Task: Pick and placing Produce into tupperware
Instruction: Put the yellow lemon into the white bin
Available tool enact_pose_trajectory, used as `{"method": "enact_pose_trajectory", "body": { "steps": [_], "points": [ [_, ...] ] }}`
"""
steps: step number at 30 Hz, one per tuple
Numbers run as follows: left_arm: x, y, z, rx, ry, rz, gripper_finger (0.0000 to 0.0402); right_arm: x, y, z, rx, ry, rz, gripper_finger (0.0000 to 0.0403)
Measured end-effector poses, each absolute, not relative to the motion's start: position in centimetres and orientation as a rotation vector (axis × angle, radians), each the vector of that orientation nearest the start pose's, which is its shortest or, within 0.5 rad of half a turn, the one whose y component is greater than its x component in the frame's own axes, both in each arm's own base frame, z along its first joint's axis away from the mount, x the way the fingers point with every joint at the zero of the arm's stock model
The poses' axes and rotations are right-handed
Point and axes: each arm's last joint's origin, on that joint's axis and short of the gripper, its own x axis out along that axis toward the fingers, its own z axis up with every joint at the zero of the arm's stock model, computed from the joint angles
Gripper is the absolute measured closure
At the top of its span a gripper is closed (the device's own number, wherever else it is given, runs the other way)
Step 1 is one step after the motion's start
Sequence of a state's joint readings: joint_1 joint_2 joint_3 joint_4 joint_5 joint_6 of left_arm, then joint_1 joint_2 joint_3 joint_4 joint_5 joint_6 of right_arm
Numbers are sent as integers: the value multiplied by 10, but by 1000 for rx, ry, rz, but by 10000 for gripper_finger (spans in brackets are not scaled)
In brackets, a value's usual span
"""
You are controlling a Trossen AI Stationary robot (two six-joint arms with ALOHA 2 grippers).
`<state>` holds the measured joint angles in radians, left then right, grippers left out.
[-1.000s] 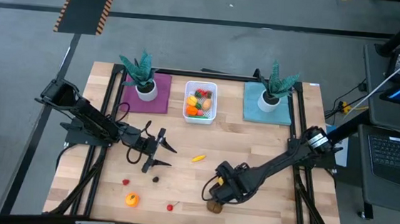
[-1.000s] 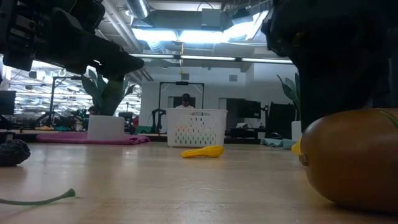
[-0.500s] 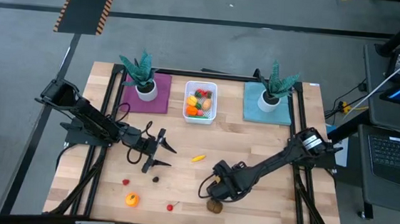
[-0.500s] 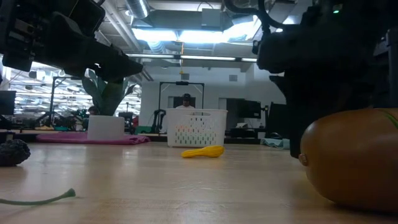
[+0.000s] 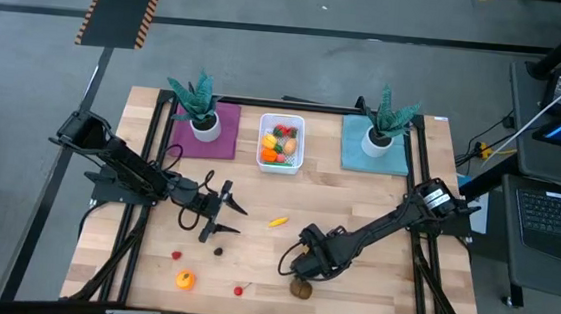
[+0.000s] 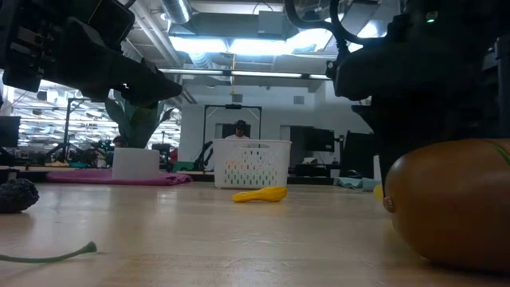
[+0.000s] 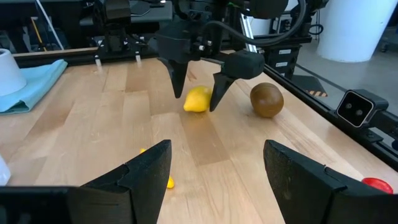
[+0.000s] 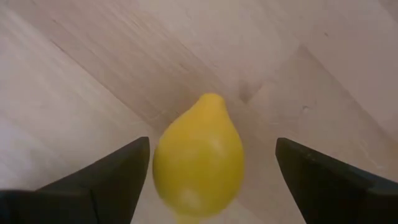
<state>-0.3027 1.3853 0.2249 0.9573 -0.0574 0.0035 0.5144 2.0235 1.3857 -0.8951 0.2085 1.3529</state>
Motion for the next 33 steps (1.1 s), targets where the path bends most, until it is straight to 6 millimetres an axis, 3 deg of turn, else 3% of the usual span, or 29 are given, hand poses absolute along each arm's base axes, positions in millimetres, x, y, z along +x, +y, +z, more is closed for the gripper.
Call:
{"method": "enact_pose_trajectory", "body": {
  "steps": [10, 25, 33],
  "points": [
    [209, -64, 143, 40, 200, -245, 154, 327, 177, 147, 567, 1275, -713, 67],
    [209, -64, 143, 40, 200, -245, 154, 327, 177, 147, 565, 1279, -709, 197],
    [209, -64, 143, 40, 200, -244, 154, 326, 178, 148, 584, 1315, -686, 196]
  ]
}}
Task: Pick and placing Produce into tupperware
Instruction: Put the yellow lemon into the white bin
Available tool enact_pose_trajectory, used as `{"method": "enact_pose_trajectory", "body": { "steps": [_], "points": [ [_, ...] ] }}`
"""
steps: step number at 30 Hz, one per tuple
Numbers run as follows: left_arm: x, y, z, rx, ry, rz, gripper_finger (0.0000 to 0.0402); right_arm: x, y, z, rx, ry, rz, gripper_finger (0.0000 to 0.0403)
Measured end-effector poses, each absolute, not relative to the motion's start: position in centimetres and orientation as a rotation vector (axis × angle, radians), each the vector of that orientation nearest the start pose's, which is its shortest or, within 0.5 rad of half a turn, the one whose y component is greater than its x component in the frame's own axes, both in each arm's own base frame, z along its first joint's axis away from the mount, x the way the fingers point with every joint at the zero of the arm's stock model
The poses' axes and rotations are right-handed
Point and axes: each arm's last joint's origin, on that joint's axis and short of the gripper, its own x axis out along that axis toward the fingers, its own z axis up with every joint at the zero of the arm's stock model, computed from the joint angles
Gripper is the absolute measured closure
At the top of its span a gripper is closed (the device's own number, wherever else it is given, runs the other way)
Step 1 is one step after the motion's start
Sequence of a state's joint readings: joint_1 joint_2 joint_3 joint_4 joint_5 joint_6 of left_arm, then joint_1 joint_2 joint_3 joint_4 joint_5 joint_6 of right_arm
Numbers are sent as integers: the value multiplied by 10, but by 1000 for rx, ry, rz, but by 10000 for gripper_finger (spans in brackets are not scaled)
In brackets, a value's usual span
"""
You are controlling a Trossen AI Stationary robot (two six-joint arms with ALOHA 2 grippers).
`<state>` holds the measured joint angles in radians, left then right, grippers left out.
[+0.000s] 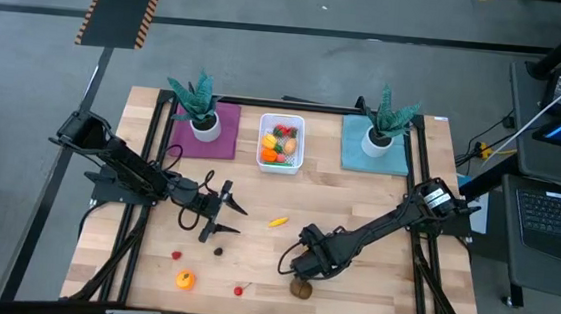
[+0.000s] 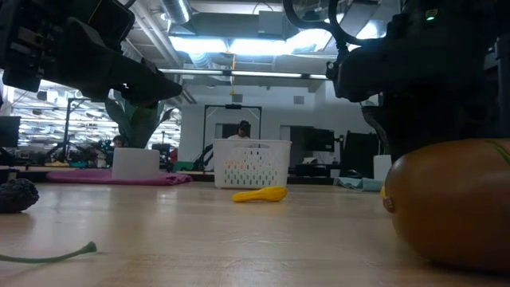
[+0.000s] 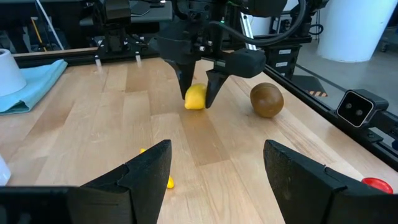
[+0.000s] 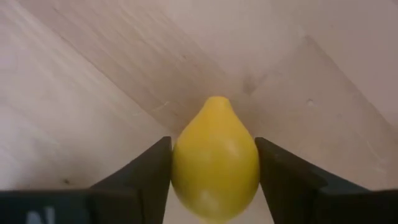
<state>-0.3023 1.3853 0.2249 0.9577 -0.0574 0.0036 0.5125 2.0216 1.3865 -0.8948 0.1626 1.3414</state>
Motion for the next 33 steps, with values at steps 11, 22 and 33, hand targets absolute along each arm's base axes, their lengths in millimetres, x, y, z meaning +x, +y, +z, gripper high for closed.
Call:
{"method": "enact_pose_trajectory", "body": {
  "steps": [11, 22, 33],
  "points": [
    [209, -64, 143, 40, 200, -244, 154, 326, 177, 158, 556, 1296, -633, 195],
    [209, -64, 143, 40, 199, -245, 154, 319, 165, 202, 445, 1136, -574, 195],
    [209, -64, 143, 12, 203, -243, 154, 299, 123, 245, 229, 1062, -591, 195]
  ]
}}
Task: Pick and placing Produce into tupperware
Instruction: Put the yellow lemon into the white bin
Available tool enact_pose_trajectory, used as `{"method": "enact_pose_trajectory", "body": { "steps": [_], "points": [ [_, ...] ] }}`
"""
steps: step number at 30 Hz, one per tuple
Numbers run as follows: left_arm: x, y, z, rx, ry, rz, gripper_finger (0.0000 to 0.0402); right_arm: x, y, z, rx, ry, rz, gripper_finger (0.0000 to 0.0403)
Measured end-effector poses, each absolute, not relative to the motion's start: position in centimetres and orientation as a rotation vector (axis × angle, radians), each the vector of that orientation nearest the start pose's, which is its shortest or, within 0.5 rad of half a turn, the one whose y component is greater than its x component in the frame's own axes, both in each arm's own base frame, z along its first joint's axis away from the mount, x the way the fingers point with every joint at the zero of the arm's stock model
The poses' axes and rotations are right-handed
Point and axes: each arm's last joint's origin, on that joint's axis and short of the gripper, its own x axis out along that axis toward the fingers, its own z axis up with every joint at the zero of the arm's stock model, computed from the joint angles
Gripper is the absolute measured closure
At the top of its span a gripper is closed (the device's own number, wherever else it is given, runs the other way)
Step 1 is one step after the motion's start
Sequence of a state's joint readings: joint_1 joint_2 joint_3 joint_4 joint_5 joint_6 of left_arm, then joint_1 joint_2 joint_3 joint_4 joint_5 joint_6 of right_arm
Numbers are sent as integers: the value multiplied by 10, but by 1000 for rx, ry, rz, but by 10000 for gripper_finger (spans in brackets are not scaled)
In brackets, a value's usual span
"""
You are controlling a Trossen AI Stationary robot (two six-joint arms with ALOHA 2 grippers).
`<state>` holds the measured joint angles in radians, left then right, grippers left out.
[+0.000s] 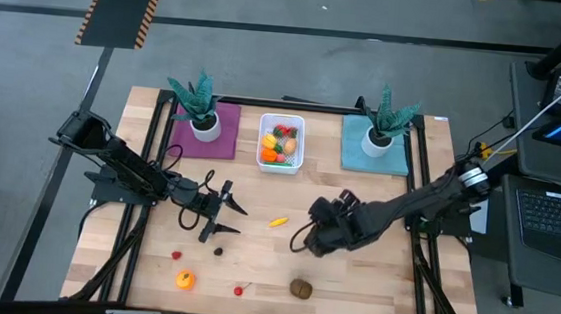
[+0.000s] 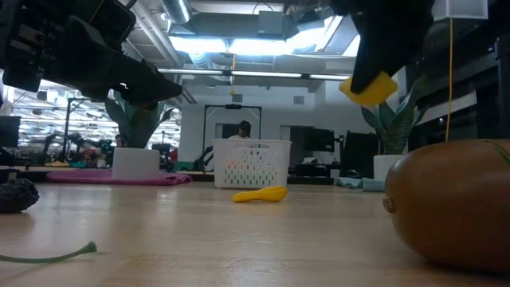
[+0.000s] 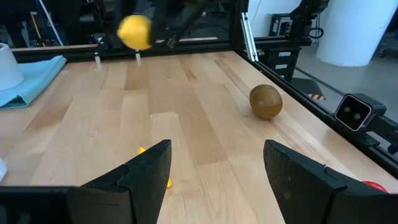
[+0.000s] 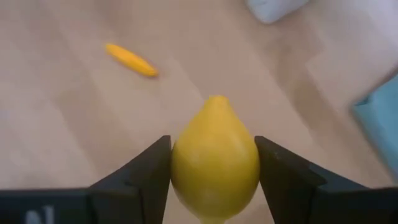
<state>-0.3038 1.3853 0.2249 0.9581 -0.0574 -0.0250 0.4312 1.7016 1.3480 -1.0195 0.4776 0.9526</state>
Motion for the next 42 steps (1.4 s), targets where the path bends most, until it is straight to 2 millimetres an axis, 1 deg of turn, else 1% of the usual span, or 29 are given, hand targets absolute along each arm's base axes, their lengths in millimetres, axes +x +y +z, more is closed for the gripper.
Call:
{"method": "enact_pose_trajectory", "body": {
  "steps": [2, 5, 10, 12, 15, 23, 26, 30, 34, 39, 42],
  "points": [
    [209, -64, 143, 12, 202, -243, 154, 294, 114, 242, 225, 1047, -596, 195],
    [209, -64, 143, 11, 202, -244, 154, 281, 101, 228, 248, 1005, -589, 195],
    [209, -64, 143, 12, 202, -244, 154, 258, 86, 201, 337, 838, -505, 195],
    [209, -64, 143, 11, 201, -243, 154, 250, 80, 193, 341, 777, -464, 195],
    [209, -64, 144, 11, 195, -243, 154, 241, 74, 186, 315, 670, -397, 195],
    [210, -64, 146, 11, 173, -244, 154, 227, 58, 178, 149, 307, -269, 195],
    [210, -64, 146, 11, 172, -244, 154, 221, 53, 174, 115, 216, -250, 195],
    [210, -64, 146, 11, 172, -244, 154, 213, 48, 170, 109, 141, -200, 195],
    [210, -64, 146, 12, 172, -244, 154, 208, 46, 169, 114, 76, -126, 195],
    [210, -64, 146, 12, 172, -244, 154, 208, 47, 171, 79, 50, -54, 195],
    [210, -64, 146, 13, 172, -244, 154, 208, 46, 173, 55, 38, -54, 195]
  ]
}}
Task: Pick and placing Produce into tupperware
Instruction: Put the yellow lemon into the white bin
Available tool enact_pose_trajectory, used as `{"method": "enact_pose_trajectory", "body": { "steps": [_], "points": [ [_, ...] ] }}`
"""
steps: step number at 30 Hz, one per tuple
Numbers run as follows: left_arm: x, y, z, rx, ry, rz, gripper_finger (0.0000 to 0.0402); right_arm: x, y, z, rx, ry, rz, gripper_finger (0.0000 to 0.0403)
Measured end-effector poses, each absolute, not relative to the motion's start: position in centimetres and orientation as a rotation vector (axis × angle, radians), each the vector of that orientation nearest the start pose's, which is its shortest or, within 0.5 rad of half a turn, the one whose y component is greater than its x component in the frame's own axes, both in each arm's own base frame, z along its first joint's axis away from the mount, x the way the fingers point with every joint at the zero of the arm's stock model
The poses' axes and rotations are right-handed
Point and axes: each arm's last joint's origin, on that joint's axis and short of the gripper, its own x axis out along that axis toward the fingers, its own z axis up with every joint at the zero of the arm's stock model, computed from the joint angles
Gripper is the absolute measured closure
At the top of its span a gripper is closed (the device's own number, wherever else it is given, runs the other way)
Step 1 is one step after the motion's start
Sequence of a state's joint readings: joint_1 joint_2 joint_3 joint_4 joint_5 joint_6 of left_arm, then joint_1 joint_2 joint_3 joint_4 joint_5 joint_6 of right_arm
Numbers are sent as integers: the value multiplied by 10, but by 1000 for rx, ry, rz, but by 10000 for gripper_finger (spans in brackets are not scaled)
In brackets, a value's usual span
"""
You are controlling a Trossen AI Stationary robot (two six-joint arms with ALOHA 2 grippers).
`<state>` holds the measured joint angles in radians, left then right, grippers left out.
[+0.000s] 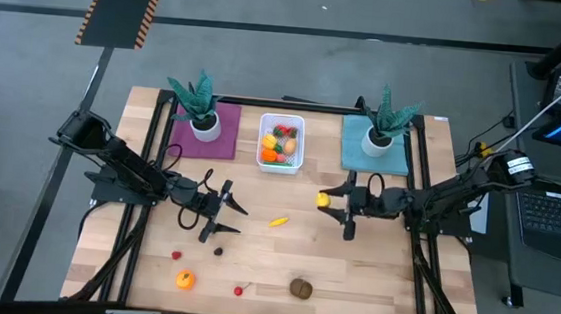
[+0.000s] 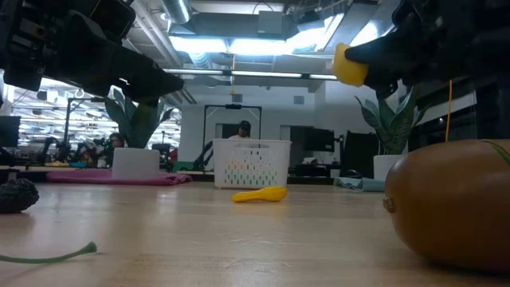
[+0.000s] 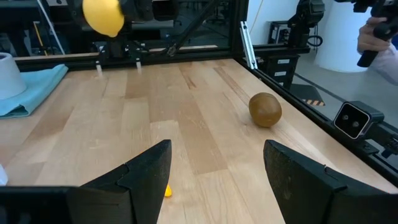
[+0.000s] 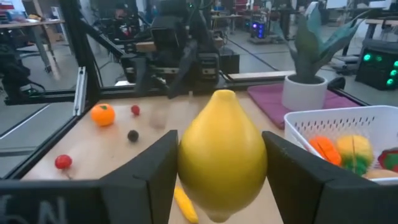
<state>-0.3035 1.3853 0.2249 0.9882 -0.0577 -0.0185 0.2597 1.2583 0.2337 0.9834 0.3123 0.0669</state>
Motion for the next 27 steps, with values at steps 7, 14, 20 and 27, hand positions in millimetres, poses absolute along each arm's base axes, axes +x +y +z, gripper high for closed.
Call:
{"method": "enact_pose_trajectory", "body": {
  "steps": [7, 14, 20, 27],
  "points": [
    [210, -64, 146, 18, 171, -229, 154, 209, 38, 172, 63, 38, -91, 195],
    [211, -55, 146, 34, 161, 70, 154, 211, 28, 172, 63, 35, -179, 195],
    [211, -51, 146, 41, 158, 167, 154, 211, 16, 171, 62, 42, -305, 195],
    [213, -39, 146, 37, 159, 223, 154, 211, -5, 169, 151, 43, -437, 195]
  ]
}}
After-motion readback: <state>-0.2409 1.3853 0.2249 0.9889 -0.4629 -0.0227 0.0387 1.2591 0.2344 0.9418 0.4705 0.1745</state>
